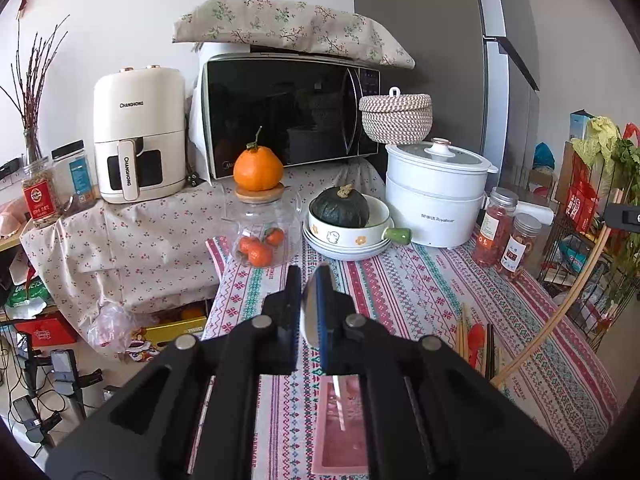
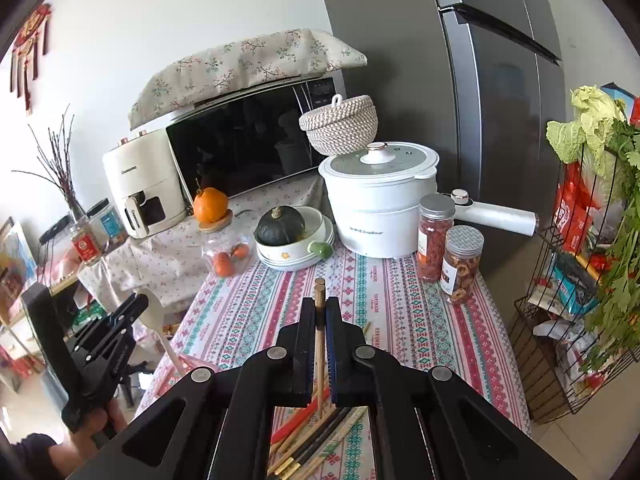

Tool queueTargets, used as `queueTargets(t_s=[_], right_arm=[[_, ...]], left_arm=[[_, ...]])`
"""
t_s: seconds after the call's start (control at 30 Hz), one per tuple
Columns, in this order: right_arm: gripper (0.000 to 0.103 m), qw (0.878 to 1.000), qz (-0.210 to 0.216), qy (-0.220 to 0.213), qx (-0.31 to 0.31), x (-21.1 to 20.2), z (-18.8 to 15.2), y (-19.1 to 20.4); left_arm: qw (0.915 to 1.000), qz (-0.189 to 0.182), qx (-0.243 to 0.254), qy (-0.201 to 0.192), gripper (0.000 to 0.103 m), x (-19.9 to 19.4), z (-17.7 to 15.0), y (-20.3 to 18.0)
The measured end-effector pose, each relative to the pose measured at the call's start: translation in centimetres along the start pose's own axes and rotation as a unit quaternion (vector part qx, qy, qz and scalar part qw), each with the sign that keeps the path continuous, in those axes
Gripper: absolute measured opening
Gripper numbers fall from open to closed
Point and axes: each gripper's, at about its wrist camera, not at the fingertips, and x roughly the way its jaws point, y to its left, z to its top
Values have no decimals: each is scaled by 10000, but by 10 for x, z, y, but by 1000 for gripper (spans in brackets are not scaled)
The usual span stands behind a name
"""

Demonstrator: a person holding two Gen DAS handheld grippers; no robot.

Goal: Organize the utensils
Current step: 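Drop the spoon into the pink basket with left while right drops its chopstick in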

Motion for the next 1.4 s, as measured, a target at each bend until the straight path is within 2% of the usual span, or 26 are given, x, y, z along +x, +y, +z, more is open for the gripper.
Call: queueTargets(t_s=[0.07,0.3,0.4,0.47,0.53,0.67,0.8,0.93,1.2,1.4], right_arm=[[5,10000,49,-3,32,-1,1,-1],[5,9993,333,-73,135,-10,11,0],[5,9984,505,-154,195,-18,17,2],[5,9973,655,-199,251,-22,22,3],[5,9959,807,-253,305,-27,27,5],[5,9918,1137,-421,412,-38,38,11],[5,9848,1561,-444,616,-41,48,20],[5,9808,1845,-154,613,-23,46,39],[5,9881,1490,370,119,29,24,80],[6,9878,1392,692,-71,57,10,91]], left_arm=[[9999,-55,-11,137,22,0,0,0],[9964,-216,-449,685,48,-11,6,14],[9936,-92,-662,910,59,-22,10,25],[9922,32,-673,1052,74,-31,12,31],[9902,200,-658,1214,84,-38,11,37],[9859,407,-908,1349,93,-43,-1,57],[9784,510,-1140,1650,93,-34,-11,72],[9756,446,-1229,1763,93,-32,-13,76],[9779,215,-1031,1808,93,-32,-13,64],[9774,108,-898,1913,93,-29,-17,57]])
